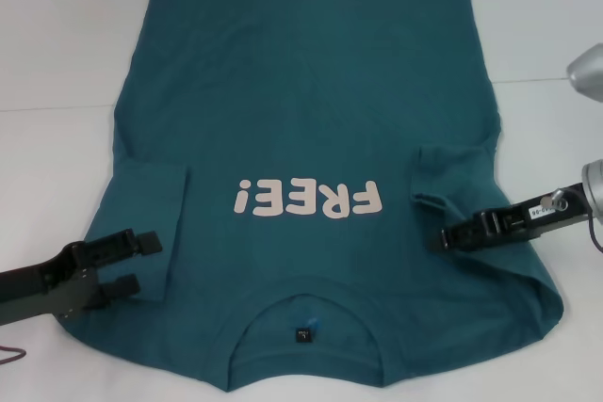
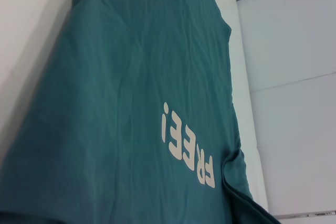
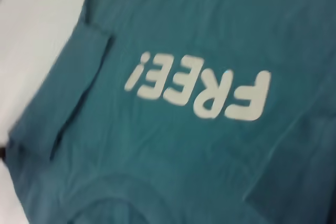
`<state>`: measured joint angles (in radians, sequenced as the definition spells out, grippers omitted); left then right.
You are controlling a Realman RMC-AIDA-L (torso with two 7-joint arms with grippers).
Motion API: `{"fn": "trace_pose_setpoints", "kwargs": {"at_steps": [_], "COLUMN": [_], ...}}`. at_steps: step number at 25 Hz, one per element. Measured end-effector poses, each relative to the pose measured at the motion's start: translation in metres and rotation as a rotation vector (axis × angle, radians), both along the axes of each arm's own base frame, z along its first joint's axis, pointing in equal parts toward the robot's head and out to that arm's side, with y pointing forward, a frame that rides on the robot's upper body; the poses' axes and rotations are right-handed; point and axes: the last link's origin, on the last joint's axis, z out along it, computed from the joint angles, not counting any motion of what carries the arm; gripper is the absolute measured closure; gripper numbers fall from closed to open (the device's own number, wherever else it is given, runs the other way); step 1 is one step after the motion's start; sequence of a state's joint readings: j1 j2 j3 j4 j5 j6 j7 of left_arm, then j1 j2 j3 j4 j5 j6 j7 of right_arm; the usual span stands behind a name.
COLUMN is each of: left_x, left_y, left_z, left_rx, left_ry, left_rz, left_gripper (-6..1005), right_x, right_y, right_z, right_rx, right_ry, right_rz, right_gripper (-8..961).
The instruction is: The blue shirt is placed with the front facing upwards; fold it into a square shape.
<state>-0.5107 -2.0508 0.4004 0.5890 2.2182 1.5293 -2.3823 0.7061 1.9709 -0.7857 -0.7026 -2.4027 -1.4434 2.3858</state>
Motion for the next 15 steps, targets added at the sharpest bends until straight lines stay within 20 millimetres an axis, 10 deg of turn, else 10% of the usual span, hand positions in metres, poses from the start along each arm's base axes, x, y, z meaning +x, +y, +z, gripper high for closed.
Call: {"fn": "trace_pose_setpoints", "kwargs": {"at_steps": [10,15], "left_x": [0.000,-0.001], "left_y": [0.000,0.001], "left_z": [0.001,0.002], "left_rx": [0.002,0.004], "left_ry": [0.001,0.003], "left_rz": [0.002,0.004], "left_gripper": [52,52], "right_x": [-0.015,-0.011], "right_y": [0.002,0.002], "right_z": [0.004,0.018], "right_rx": [-0.012,0.007], "right_ry": [-0.004,0.014], "right_rz": [0.127,0.127], "right_gripper": [177,187]}}
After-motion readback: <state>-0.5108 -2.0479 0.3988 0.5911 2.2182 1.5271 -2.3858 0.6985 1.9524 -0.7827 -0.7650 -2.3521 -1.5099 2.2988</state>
